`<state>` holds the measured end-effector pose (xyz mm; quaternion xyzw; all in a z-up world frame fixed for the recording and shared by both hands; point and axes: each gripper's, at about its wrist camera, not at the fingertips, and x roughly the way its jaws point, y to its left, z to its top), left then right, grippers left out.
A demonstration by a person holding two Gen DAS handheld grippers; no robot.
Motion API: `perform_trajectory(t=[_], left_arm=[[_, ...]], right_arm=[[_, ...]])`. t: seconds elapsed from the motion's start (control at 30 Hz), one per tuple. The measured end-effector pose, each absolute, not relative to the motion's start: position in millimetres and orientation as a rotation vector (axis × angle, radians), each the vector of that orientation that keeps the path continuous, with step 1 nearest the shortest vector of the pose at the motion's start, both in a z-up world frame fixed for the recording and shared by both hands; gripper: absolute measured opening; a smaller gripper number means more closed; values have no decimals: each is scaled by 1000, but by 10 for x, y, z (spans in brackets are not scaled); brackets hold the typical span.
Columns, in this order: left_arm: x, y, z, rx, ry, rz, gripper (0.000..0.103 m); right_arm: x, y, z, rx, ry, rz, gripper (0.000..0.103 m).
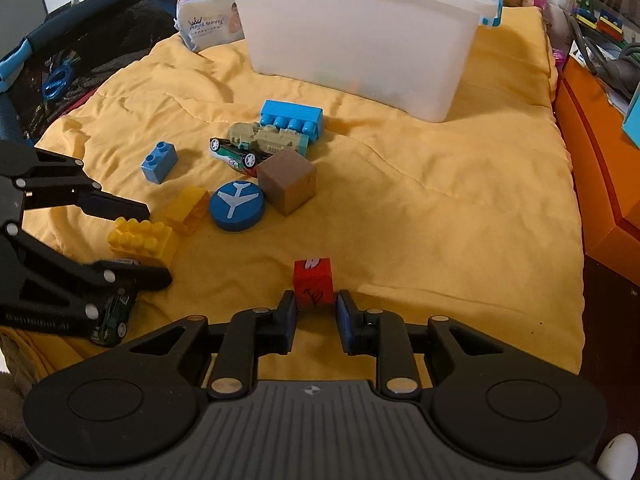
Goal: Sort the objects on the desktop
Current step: 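Grasp the yellow brick with the left tool while the right tool grasps the red cube, then carry the yellow brick and red cube over the white bin and release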
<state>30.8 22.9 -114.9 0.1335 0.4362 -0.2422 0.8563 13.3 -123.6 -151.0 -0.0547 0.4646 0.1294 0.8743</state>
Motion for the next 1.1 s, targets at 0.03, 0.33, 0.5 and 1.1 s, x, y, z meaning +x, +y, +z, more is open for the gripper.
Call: perform_trajectory(t=[0.03,0.33,0.5,1.1], left_arm=[[318,250,-1144,259,919,-506,52],[312,414,-823,199,844,-459,52],[405,478,-488,194,769,-430,52],[1444,416,545,215,490,-360,52]], right_arm=[[136,-1240,-1512,-113,967,269,25],[120,-1242,-1449,-122,966,283,22],[149,-1273,-1247,-126,917,280,22],[1096,-1416,-28,-180,541,217,21]])
